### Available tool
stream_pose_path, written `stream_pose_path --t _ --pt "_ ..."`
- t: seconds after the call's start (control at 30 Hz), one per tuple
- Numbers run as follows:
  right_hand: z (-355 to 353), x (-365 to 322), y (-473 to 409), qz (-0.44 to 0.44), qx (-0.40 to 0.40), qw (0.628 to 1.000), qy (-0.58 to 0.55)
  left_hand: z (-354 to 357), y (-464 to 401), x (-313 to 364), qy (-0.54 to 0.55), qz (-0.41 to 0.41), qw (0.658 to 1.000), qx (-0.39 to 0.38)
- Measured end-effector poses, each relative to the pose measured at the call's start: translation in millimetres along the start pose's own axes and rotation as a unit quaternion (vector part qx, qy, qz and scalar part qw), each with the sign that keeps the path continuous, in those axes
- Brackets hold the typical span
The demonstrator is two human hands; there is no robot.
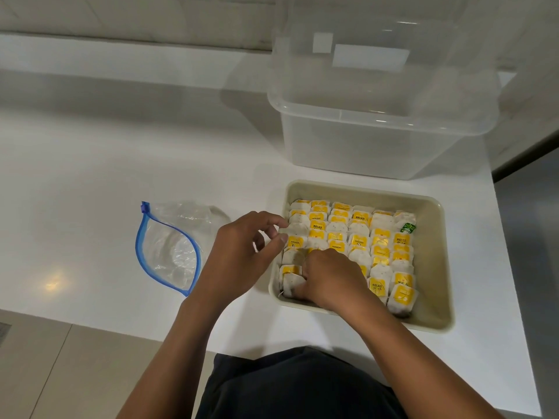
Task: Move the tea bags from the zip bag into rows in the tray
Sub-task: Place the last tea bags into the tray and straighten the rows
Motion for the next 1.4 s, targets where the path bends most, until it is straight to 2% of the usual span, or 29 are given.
stream_pose_path --t 0.13,0.27,0.67,0.87,1.0,1.13,1.4 --pt "0.9 6.1 1.2 0.001 -0.015 0.999 -0.035 -0.8 0.1 0.3 -0.001 0.000 1.000 -0.003" --pt "-3.2 11.3 3.6 -0.001 0.003 0.998 -0.068 -0.1 1.2 -0.1 0.000 0.000 1.000 0.000" --pt "-3.2 3.4 2.8 0.006 0.042 0.999 -0.033 6.2 7.4 5.5 -0.016 0.018 1.000 0.009" --pt "-33.1 9.4 18.1 -0.014 0.126 0.980 -0.155 5.0 14.0 17.5 -0.031 0.048 0.998 0.032" --pt "-54.8 -2.3 34.7 -0.054 0.165 0.957 -0.231 -2.6 17.8 25.0 -0.028 0.072 0.996 0.042" --pt "-68.0 -20.4 42.6 -0.092 0.164 0.948 -0.259 -23.6 25.1 25.3 -0.019 0.074 0.996 0.052" --pt "-75.6 -96.0 37.7 -0.121 0.153 0.937 -0.288 -99.2 48.2 -1.0 -0.001 0.026 0.997 0.076"
Point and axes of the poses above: each hand's wrist, its own y-axis away from the middle knuckle, its own z-axis out of the palm, x = y × z, the point moved 3 cm from there along -y, towards the middle knuckle, and after that the axes turned 13 degrees about y, right-handed, at the moved point
